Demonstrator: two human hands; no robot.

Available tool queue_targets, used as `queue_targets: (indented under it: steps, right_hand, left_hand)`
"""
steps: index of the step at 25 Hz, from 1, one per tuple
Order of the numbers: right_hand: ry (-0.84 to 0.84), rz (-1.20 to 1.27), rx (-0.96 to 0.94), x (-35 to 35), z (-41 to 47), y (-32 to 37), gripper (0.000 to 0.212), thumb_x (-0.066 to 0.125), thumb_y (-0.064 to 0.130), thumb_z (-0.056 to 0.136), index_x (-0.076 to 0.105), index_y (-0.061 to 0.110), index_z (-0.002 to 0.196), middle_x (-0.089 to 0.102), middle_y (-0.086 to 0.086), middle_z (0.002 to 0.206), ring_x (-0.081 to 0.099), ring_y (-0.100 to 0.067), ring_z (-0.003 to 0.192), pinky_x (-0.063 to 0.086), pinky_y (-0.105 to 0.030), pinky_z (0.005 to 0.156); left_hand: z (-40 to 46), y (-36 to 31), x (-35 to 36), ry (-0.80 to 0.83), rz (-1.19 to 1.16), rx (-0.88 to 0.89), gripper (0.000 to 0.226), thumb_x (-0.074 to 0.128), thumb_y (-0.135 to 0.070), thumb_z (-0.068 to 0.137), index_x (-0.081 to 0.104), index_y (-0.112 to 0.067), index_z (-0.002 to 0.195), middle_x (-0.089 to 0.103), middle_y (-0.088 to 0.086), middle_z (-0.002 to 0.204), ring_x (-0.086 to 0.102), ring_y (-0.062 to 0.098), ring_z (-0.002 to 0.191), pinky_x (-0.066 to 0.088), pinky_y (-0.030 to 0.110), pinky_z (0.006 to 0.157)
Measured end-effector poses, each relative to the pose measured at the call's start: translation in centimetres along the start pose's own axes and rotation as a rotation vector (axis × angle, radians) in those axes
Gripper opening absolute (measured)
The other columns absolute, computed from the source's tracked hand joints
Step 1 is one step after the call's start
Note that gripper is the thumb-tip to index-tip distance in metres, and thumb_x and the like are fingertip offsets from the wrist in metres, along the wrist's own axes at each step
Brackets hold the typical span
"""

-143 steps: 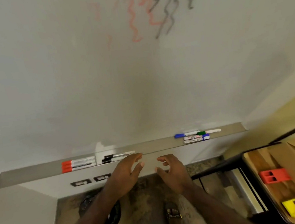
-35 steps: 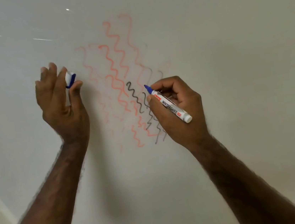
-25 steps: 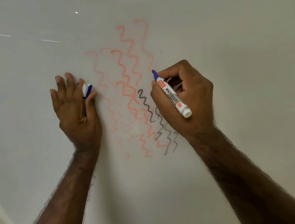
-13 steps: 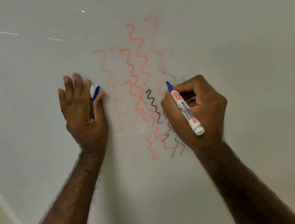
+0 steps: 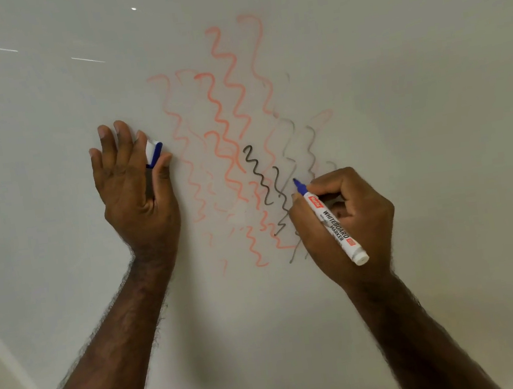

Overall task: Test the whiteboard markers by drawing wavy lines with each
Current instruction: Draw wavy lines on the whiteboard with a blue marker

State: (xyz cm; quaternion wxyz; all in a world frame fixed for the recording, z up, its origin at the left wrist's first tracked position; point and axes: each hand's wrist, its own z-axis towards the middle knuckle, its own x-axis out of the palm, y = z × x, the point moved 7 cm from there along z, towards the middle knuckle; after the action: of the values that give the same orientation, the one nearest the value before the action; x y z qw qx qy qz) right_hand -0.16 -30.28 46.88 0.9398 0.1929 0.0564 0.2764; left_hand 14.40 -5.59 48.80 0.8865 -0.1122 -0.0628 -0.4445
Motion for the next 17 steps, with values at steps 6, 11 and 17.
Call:
queue_targets:
  steps: [6,11,17]
  right_hand:
    - [0.016,-0.040,-0.010,-0.5,0.0,0.4,0.016,0.083,0.010,0.085,0.067,0.007,0.084,0.067,0.000,0.074,0.063,-0.015,0.061,0.053,-0.024,0.058]
    - [-0.153,-0.044,-0.084,-2.1,4.1,2.1,0.011,0.080,0.007,0.088,0.070,0.005,0.093,0.069,0.000,0.087,0.063,-0.010,0.073,0.050,-0.014,0.072]
    - [-0.225,-0.068,-0.074,-2.9,5.6,1.8,0.010,0.077,0.011,0.089,0.072,0.006,0.095,0.071,-0.002,0.089,0.066,-0.014,0.078,0.055,-0.023,0.073]
  left_hand:
    - [-0.1,0.0,-0.1,0.000,-0.003,-0.006,0.038,0.066,-0.008,0.105,0.059,0.009,0.138,0.055,0.025,0.149,0.045,0.044,0.147,0.032,0.061,0.125]
    - [-0.2,-0.1,-0.1,-0.002,0.000,0.002,0.038,0.066,-0.007,0.104,0.059,0.010,0.138,0.055,0.025,0.149,0.046,0.045,0.146,0.032,0.058,0.125]
    - [-0.3,0.0,0.0,0.029,-0.008,-0.006,0.039,0.065,-0.008,0.105,0.058,0.010,0.139,0.053,0.023,0.151,0.043,0.041,0.149,0.031,0.062,0.125]
